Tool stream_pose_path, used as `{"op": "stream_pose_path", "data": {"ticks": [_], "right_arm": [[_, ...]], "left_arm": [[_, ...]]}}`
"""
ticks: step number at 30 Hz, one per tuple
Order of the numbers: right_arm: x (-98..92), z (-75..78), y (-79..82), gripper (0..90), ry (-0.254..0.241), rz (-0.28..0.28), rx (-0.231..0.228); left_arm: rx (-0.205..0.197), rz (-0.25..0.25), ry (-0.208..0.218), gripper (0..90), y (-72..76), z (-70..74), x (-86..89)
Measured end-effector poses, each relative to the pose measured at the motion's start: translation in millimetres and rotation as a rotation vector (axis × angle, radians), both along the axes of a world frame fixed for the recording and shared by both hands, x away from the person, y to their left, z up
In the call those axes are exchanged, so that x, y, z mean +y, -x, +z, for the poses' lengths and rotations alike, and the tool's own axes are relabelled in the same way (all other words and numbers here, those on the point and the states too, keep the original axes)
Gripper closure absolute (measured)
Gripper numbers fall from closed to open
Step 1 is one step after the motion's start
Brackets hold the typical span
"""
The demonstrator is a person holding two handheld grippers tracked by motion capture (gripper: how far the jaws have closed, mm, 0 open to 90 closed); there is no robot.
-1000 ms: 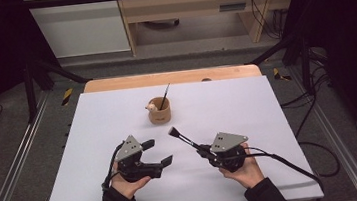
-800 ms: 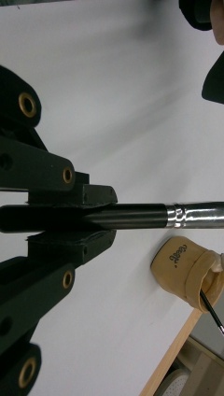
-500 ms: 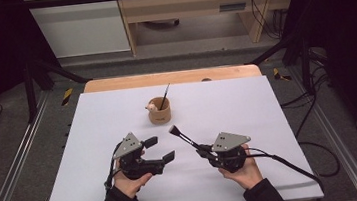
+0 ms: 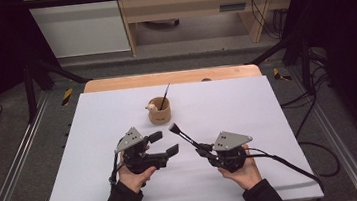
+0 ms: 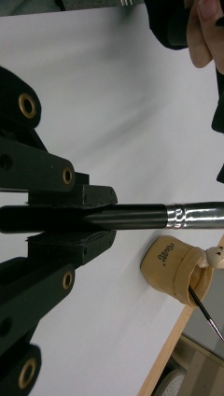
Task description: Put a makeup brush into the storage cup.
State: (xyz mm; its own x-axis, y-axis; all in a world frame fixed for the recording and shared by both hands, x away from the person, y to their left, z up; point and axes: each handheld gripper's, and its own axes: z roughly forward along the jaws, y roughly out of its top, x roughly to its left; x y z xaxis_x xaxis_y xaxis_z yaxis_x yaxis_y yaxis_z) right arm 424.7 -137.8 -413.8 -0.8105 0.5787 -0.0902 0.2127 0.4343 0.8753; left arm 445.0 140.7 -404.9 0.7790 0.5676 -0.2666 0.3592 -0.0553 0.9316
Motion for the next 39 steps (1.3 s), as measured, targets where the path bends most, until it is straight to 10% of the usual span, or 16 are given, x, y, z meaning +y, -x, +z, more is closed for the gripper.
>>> {"op": "stream_pose_path", "data": {"ticks": [39], "right_arm": [[0.4, 2.3, 1.5, 79.1, -0.056, 0.003, -0.012]], "left_arm": [[0.043, -0.075, 0.082, 38.7, -9.4, -0.3, -31.7]]}}
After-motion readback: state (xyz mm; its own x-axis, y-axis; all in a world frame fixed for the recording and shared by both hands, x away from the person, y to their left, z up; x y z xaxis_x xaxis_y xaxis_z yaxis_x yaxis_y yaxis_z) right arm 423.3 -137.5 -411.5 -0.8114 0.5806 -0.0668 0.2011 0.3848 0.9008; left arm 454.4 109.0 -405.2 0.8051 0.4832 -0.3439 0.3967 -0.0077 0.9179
